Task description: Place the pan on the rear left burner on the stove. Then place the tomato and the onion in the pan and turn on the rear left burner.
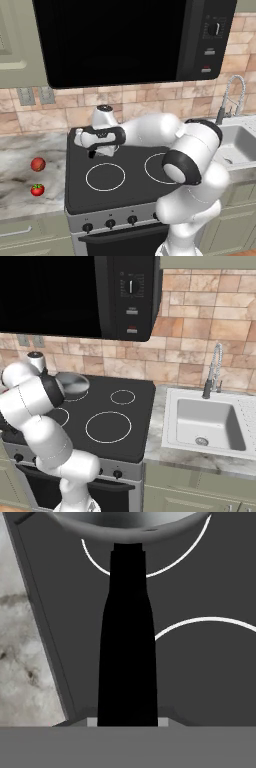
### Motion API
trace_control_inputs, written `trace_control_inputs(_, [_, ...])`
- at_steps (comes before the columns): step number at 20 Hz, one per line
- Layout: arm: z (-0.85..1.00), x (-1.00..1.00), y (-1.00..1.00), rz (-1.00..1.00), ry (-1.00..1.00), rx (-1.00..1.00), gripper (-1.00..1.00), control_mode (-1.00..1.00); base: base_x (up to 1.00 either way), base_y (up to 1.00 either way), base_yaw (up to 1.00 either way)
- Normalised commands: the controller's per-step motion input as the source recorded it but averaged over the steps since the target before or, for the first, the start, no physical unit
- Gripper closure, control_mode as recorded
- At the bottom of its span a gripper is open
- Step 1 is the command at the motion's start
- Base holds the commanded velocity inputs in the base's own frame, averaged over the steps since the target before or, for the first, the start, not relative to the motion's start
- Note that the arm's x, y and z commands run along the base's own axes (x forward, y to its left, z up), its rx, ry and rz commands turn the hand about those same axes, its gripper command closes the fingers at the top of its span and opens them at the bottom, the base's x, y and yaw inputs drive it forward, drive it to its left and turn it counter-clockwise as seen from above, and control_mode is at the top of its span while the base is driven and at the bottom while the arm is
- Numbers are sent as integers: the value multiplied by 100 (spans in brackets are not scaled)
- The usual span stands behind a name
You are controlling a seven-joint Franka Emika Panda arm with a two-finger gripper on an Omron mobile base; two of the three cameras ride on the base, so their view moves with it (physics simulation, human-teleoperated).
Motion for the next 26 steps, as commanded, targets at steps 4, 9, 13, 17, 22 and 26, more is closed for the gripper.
trace_control_inputs(4, [-24, 25, 0, 0, 1, 0, 100, -100, 0, 0, 0])
trace_control_inputs(9, [-20, 28, 0, 0, 0, 0, 100, -100, 0, 0, 0])
trace_control_inputs(13, [-22, 29, 0, 0, 2, 0, 100, -100, 0, 0, 0])
trace_control_inputs(17, [-20, 27, 4, 0, 1, 0, 100, -100, 0, 0, 0])
trace_control_inputs(22, [-24, 20, 4, 0, 4, 0, 100, -100, 0, 0, 0])
trace_control_inputs(26, [-26, 6, 8, 0, 8, 0, 100, -100, 0, 0, 0])
